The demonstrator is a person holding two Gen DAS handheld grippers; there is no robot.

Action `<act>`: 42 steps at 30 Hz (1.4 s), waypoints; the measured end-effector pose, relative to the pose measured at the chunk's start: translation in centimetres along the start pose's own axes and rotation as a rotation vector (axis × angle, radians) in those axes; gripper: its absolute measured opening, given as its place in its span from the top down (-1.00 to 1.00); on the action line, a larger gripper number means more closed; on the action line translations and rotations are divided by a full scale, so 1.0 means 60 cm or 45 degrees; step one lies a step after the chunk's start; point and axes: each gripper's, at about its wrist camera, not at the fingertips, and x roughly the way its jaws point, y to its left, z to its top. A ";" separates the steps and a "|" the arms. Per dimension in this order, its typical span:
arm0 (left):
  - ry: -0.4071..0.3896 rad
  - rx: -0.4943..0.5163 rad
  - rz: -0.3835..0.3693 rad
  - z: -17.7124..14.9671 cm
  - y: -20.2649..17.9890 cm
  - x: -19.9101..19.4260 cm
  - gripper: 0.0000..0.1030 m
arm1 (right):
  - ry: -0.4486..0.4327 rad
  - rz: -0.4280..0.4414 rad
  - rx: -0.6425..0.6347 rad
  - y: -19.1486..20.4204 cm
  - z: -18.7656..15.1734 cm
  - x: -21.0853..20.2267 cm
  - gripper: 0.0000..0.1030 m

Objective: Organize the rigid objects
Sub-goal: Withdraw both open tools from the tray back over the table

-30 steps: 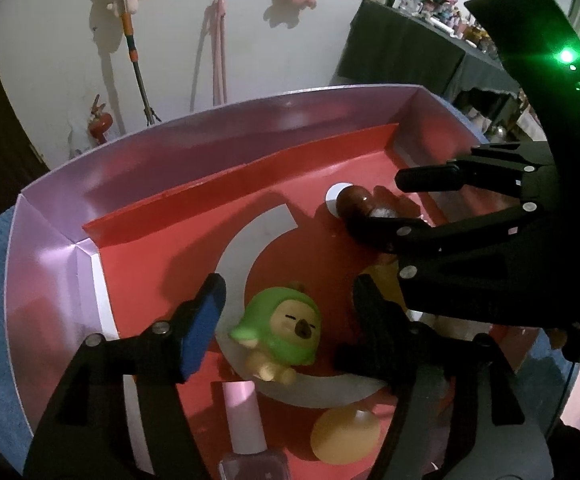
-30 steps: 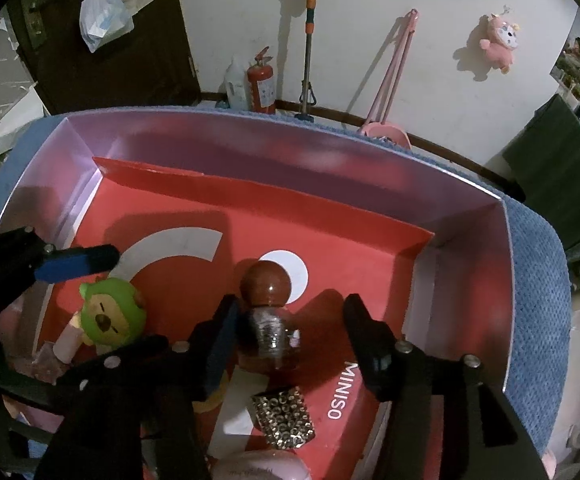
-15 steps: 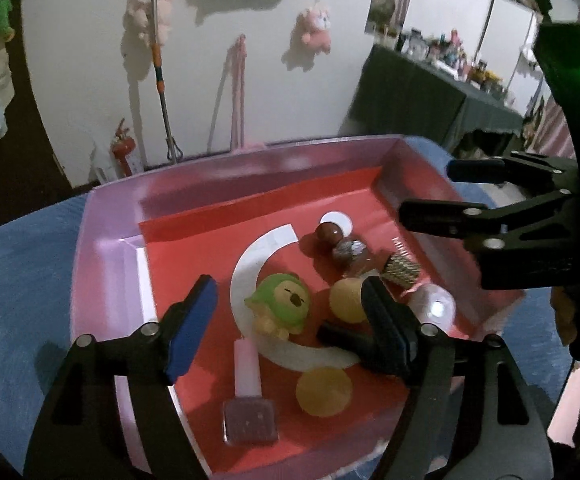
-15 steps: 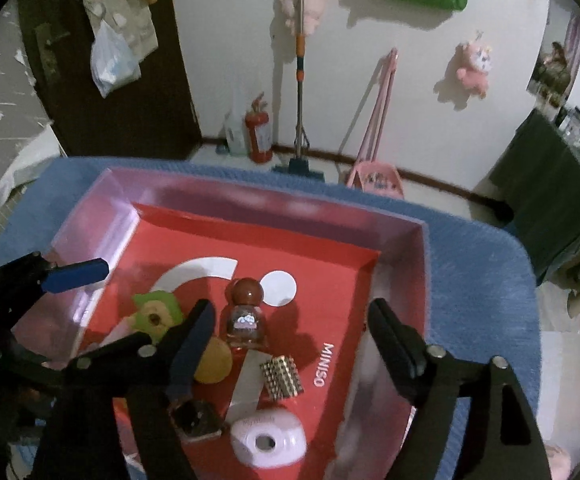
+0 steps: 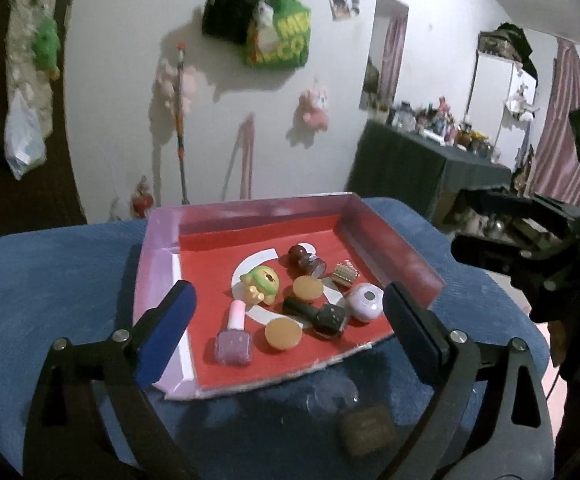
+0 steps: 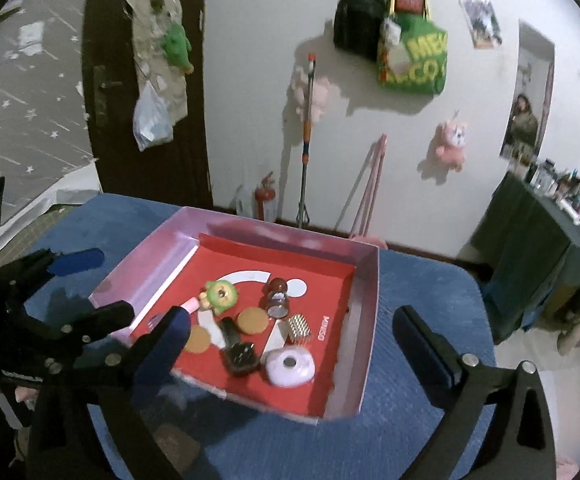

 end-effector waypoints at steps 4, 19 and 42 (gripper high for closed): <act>-0.055 -0.016 0.042 -0.046 -0.015 -0.040 -0.88 | -0.081 -0.009 -0.002 0.028 -0.063 -0.054 -1.00; 0.182 -0.097 0.145 -0.202 0.001 -0.004 -0.88 | 0.041 0.020 0.141 0.071 -0.256 -0.010 -1.00; 0.264 -0.102 0.258 -0.197 0.056 -0.012 -0.89 | 0.317 0.178 0.174 0.120 -0.246 0.092 -1.00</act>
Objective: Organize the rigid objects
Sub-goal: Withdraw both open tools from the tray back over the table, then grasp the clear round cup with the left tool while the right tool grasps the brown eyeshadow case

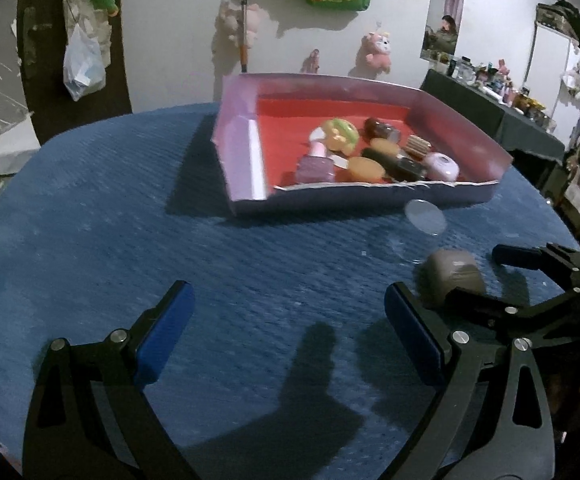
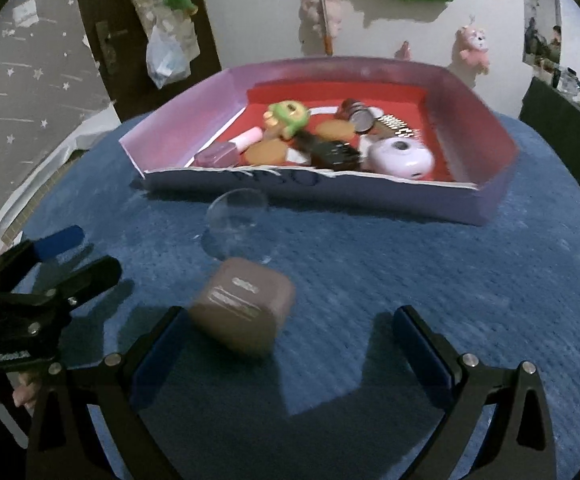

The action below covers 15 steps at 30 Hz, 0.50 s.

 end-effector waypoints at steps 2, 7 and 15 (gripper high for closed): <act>-0.009 0.008 0.017 0.001 0.005 -0.002 -0.88 | 0.029 -0.021 -0.009 0.010 0.007 0.014 -1.00; 0.002 0.013 -0.001 0.007 0.009 0.003 -0.88 | 0.062 -0.093 -0.047 0.021 0.012 0.026 -1.00; 0.036 0.026 -0.040 0.015 -0.007 0.021 -0.89 | 0.067 -0.189 -0.071 -0.020 0.002 0.008 -1.00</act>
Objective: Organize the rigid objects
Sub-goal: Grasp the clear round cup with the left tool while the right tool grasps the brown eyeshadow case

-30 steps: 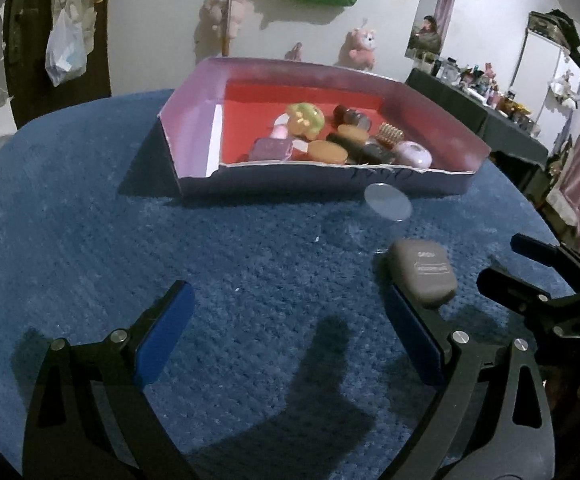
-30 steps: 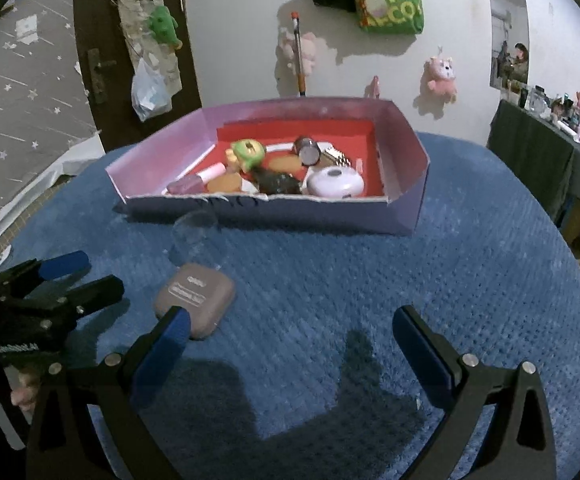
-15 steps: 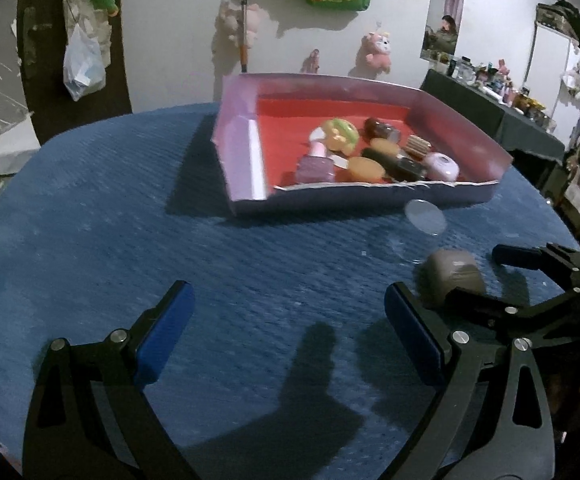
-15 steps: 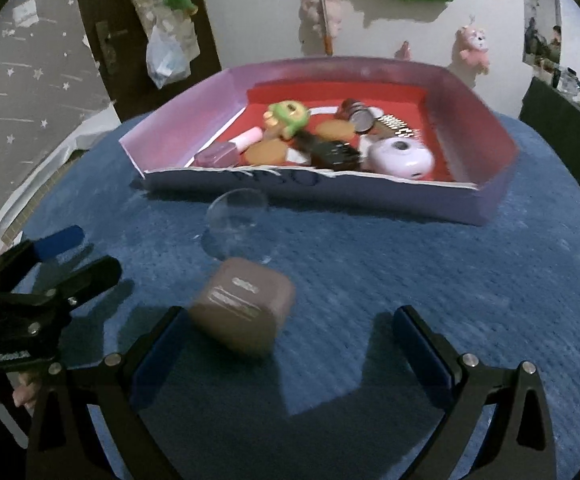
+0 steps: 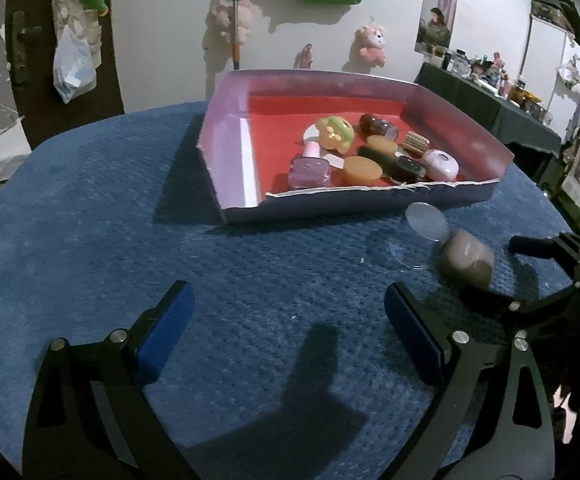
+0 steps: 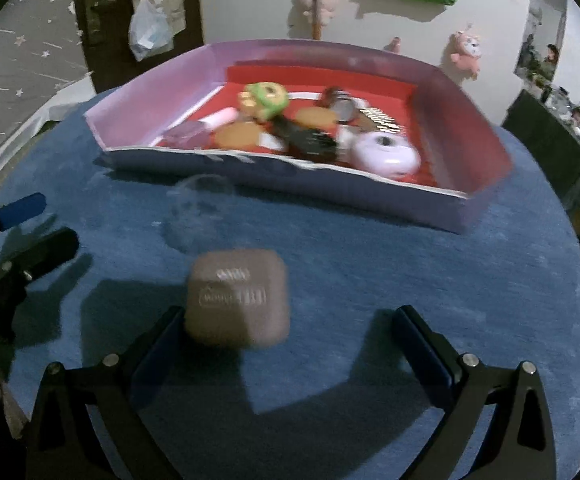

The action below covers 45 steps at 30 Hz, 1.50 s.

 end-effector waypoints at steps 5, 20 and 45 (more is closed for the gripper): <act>0.026 0.051 -0.026 0.005 -0.025 0.013 -0.88 | -0.007 -0.054 0.044 -0.061 -0.010 -0.009 -1.00; 0.099 0.189 -0.097 0.048 -0.101 0.062 -0.88 | -0.014 0.200 -0.183 -0.044 0.007 0.001 -1.00; 0.118 0.229 -0.280 0.063 -0.122 0.078 0.24 | -0.060 0.319 -0.399 -0.017 0.030 0.014 -0.29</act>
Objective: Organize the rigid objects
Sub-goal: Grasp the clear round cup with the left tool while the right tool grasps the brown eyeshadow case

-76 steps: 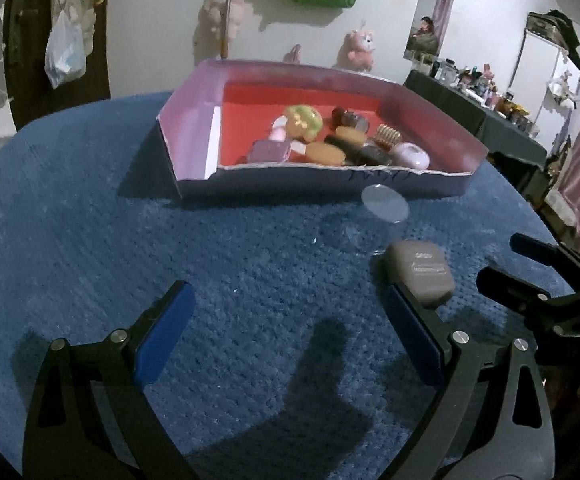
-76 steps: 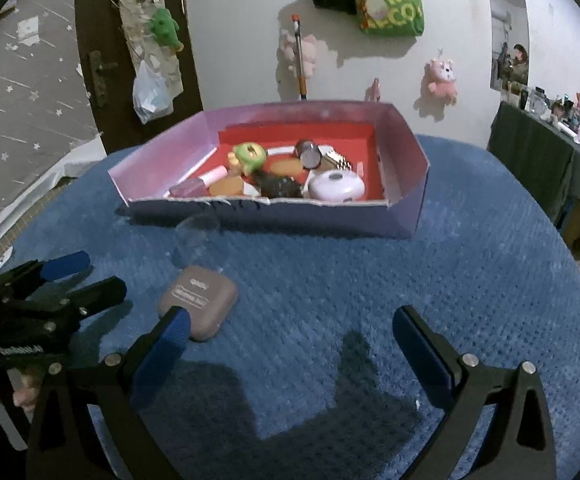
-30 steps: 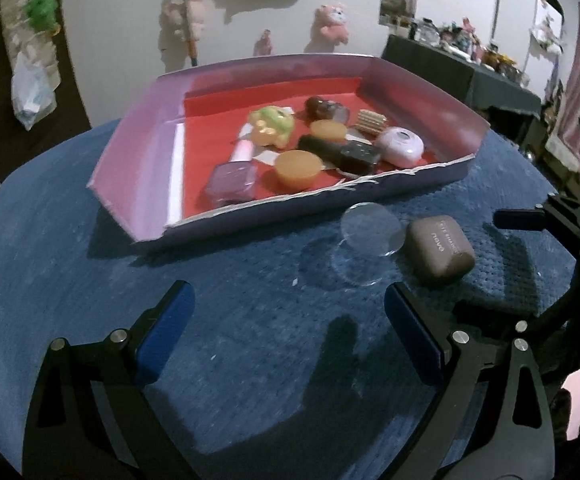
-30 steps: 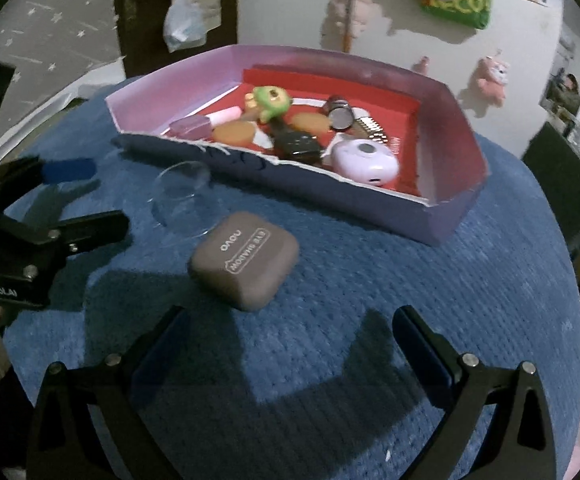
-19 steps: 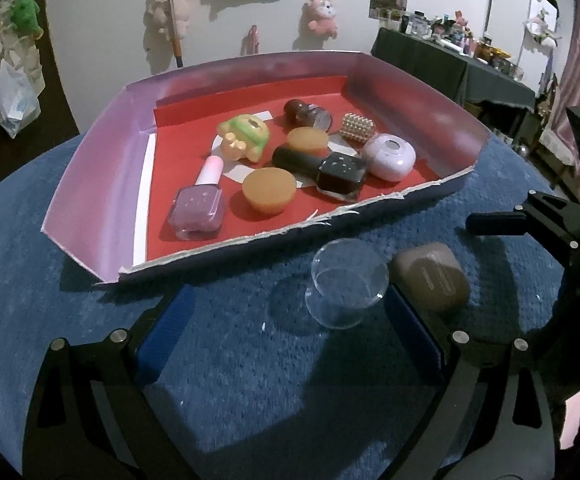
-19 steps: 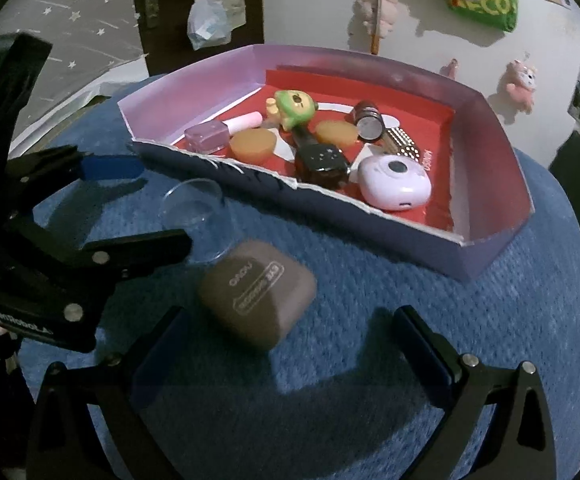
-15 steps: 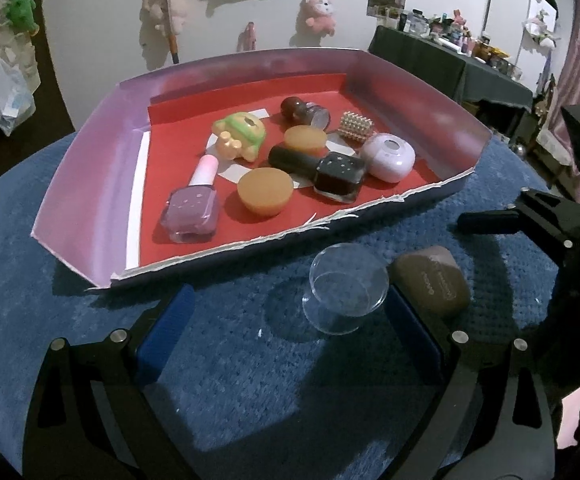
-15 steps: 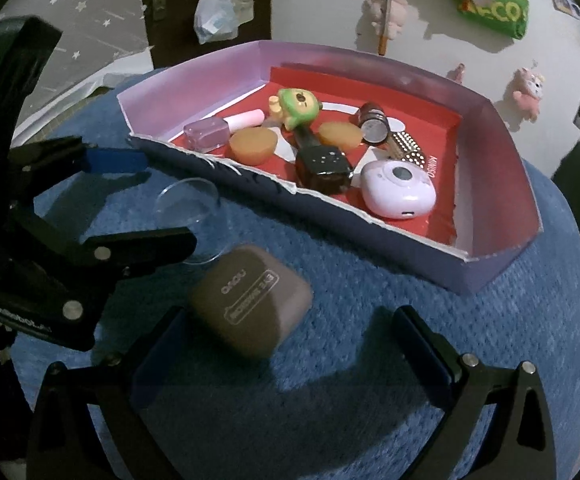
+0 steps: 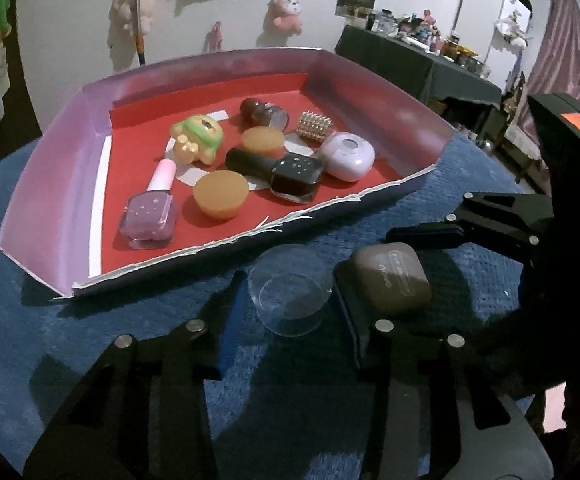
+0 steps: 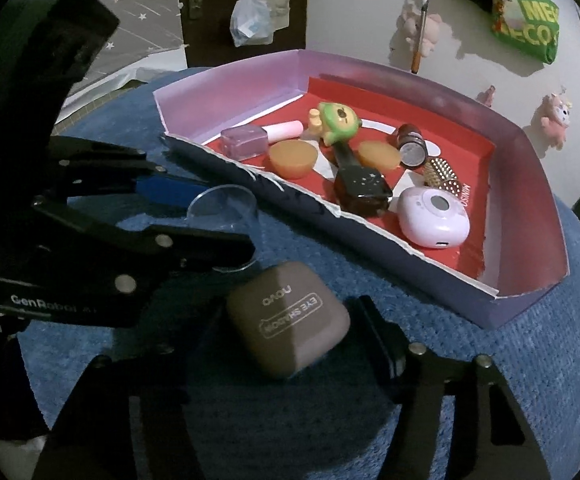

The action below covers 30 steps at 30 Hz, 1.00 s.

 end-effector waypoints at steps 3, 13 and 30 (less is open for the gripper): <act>-0.012 0.003 -0.001 -0.003 0.000 -0.007 0.24 | -0.001 0.002 0.016 -0.001 -0.001 -0.002 -0.29; 0.013 0.001 -0.024 -0.005 -0.001 0.006 0.24 | -0.006 0.010 0.052 -0.006 -0.007 -0.007 -0.28; -0.099 0.016 -0.064 -0.009 -0.005 -0.047 0.27 | -0.122 -0.009 0.177 -0.022 -0.011 -0.054 -0.22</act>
